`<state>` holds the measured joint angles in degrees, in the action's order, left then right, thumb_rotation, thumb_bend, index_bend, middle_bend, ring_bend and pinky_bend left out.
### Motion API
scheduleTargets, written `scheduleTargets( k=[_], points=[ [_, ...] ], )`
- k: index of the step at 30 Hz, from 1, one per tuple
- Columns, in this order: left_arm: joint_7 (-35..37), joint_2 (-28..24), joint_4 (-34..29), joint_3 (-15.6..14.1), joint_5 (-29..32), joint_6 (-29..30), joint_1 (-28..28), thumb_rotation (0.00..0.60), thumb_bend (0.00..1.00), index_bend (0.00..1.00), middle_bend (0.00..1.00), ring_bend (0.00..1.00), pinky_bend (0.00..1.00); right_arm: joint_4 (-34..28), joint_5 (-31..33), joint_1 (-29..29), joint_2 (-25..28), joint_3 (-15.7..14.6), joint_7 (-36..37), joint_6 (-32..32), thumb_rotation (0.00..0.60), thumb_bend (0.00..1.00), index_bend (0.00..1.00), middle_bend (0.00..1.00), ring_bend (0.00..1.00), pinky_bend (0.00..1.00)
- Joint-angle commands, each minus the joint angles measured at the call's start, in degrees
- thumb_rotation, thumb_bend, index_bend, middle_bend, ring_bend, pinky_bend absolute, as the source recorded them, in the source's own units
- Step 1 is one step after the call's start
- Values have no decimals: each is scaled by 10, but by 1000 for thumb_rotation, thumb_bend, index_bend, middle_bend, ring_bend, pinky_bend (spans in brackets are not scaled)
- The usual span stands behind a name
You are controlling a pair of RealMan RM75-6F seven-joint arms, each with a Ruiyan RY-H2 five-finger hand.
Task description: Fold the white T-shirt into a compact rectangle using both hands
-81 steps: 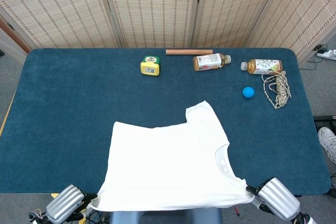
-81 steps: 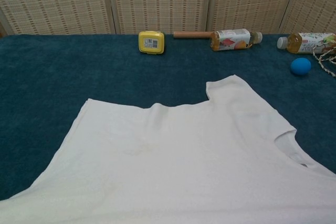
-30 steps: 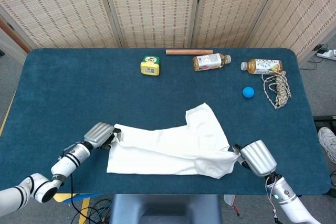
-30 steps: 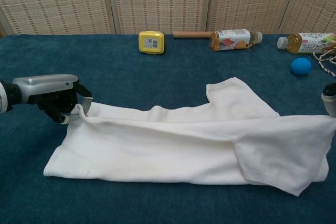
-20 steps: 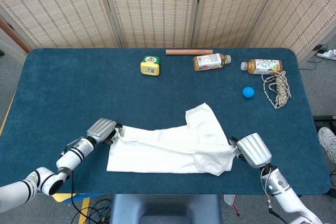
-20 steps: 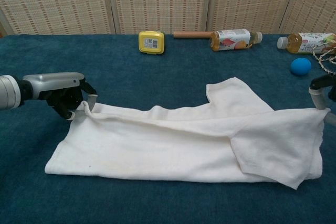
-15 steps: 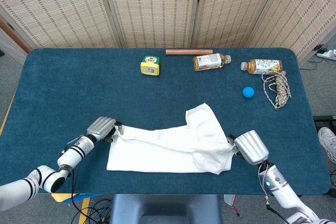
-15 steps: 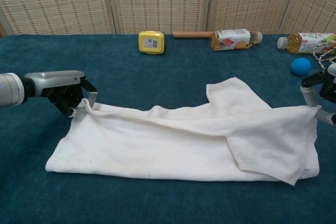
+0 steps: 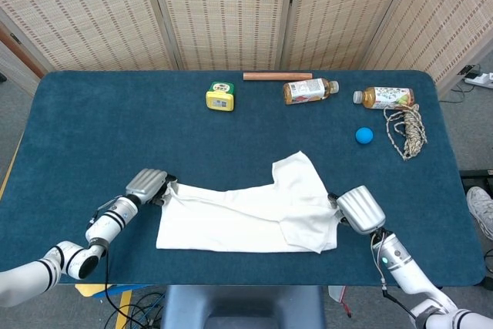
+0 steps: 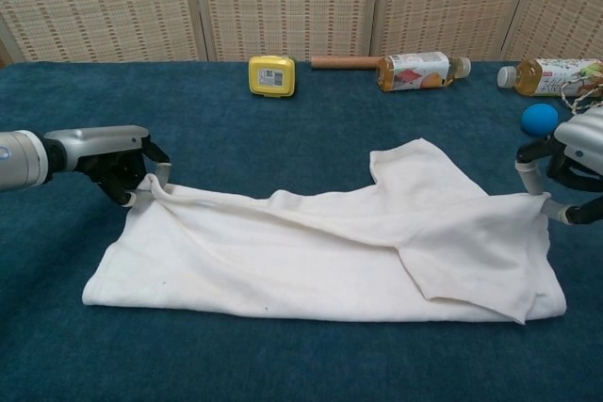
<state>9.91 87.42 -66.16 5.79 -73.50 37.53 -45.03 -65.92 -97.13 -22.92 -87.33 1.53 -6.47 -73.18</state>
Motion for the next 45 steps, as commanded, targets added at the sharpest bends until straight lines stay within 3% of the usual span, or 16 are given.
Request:
scheduleTargets(
  k=[1,35,39,45],
  points=[
    [-2,1,1,1,4,-2,0,600,514,562,950,885,976,18,1,-8,-13,0,9,3,600,644,844,971,1000,1000],
    [-33,1,8,6,43,-19,-3,600,514,520,950,885,976,147,34,-49,-91,0,74,25,600,644,843,971,1000,1000],
    [-38,-1,7,6,50,-25,-5,600,512,456,950,885,976,152,36,-52,-95,-1,76,26,600,644,843,971,1000,1000],
    [-49,-3,2,6,59,-23,-3,600,502,270,949,885,976,152,42,-54,-95,-1,71,31,600,644,832,955,1000,1000]
  ],
)
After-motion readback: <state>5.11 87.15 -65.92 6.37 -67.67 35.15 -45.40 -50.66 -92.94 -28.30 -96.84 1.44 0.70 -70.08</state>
